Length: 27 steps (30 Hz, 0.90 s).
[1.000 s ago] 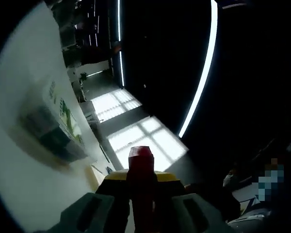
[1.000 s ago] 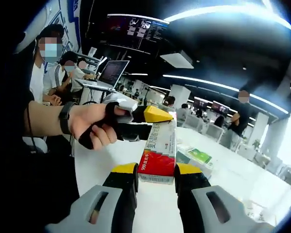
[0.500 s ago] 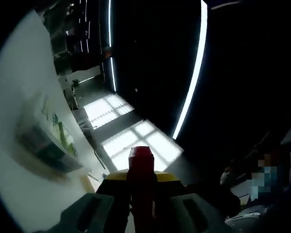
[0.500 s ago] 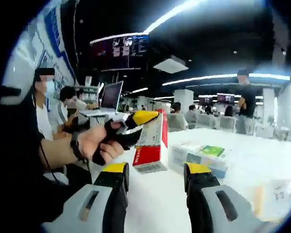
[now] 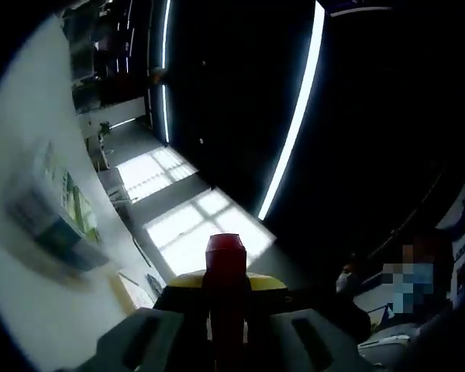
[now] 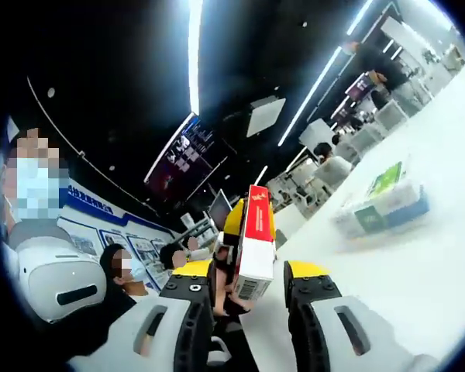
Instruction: Arrange the small medicine boxes into an aligned row inside the storage area until every box is upright, visible, and separated from the surrounding clutter.
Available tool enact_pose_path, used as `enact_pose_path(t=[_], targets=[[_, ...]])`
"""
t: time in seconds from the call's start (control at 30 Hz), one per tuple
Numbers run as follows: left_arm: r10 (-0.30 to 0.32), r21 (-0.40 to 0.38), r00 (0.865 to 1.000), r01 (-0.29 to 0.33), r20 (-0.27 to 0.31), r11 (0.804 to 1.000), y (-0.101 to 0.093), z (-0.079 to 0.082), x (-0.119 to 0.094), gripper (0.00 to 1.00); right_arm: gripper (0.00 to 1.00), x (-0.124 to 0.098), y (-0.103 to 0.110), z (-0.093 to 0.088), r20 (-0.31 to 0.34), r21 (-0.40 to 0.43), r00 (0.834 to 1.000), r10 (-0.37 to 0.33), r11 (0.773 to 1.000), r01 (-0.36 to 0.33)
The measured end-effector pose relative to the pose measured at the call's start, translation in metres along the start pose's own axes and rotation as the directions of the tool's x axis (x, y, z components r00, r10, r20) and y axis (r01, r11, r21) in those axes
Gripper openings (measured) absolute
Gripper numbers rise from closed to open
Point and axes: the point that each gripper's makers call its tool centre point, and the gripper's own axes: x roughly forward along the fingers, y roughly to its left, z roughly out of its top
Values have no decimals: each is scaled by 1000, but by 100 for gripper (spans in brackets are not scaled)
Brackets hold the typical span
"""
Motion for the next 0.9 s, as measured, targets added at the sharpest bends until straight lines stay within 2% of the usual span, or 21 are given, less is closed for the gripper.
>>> enact_pose_path(t=[0.07, 0.13, 0.33, 0.5, 0.57, 0.63, 0.7, 0.77, 0.9], targets=[[-2, -11, 1000, 2, -2, 1000, 1, -2, 1, 15, 24, -1, 0, 3, 27, 35, 1000, 9, 999, -10], [-5, -17, 1000, 5, -5, 1000, 0, -3, 2, 15, 18, -2, -2, 1, 16, 56, 1000, 15, 998, -16], [7, -13, 1000, -7, -20, 1000, 2, -6, 2, 15, 15, -4, -1, -6, -13, 129, 1000, -1, 992, 2], [16, -18, 999, -17, -37, 1000, 4, -8, 2, 17, 14, -6, -1, -8, -35, 125, 999, -17, 992, 21], [29, 2, 999, -29, -43, 1000, 5, -7, 2, 23, 14, -6, -2, -9, -46, 119, 999, -29, 992, 34], [46, 13, 998, -45, -41, 999, 7, -6, 2, 34, 14, -6, -4, -10, -50, 114, 998, -39, 992, 45], [72, 75, 996, -67, -61, 995, 9, -7, 1, 37, 14, -9, -7, -9, -38, 142, 998, -41, 989, 46], [102, 157, 992, -89, -76, 984, 12, -6, -1, 44, 14, -13, -9, -3, -12, 173, 999, -36, 984, 38], [182, 290, 982, -157, -59, 944, 20, 3, -9, 67, 14, -25, -18, 11, 19, 186, 997, -80, 980, 75]])
